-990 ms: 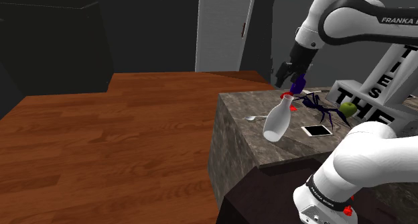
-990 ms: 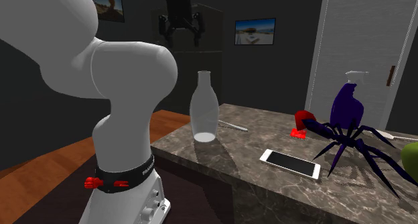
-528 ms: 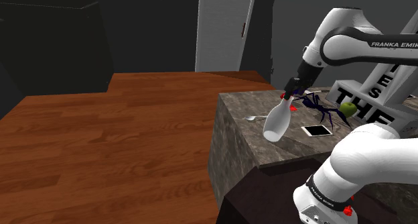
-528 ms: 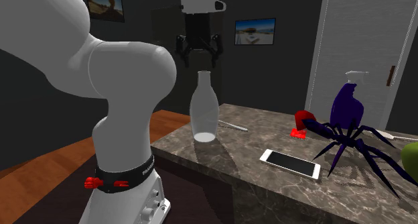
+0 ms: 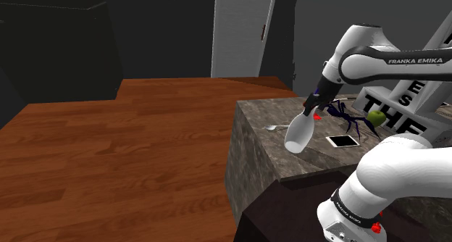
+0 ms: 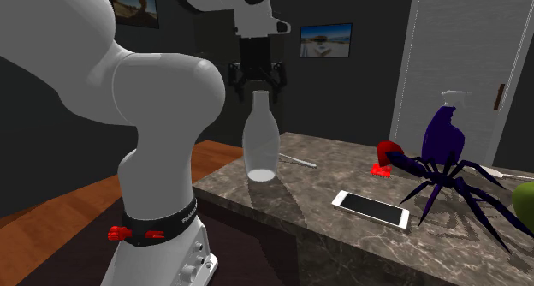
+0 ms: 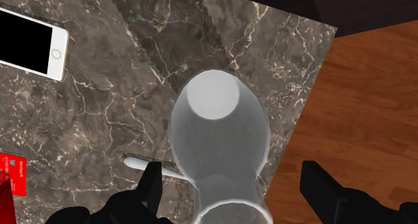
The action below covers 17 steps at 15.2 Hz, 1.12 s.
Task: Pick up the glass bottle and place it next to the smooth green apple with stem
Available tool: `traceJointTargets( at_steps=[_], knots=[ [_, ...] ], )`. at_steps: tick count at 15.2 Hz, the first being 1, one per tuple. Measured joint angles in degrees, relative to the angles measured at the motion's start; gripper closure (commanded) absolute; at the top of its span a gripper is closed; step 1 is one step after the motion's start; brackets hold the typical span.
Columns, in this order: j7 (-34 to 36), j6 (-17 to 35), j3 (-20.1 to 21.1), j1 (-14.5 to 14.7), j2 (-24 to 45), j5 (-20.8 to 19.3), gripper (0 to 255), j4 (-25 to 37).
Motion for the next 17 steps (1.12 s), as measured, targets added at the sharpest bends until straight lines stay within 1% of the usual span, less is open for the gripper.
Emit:
traceJointTargets(
  at_steps=[6,7,17],
  knots=[
    [-0.16,0.67,-0.3,-0.21,0.11,-0.28,0,-0.52],
    [-0.16,0.67,-0.3,-0.21,0.11,-0.28,255,-0.52],
    [-0.16,0.68,-0.29,-0.21,0.08,-0.28,255,-0.49]
  ],
)
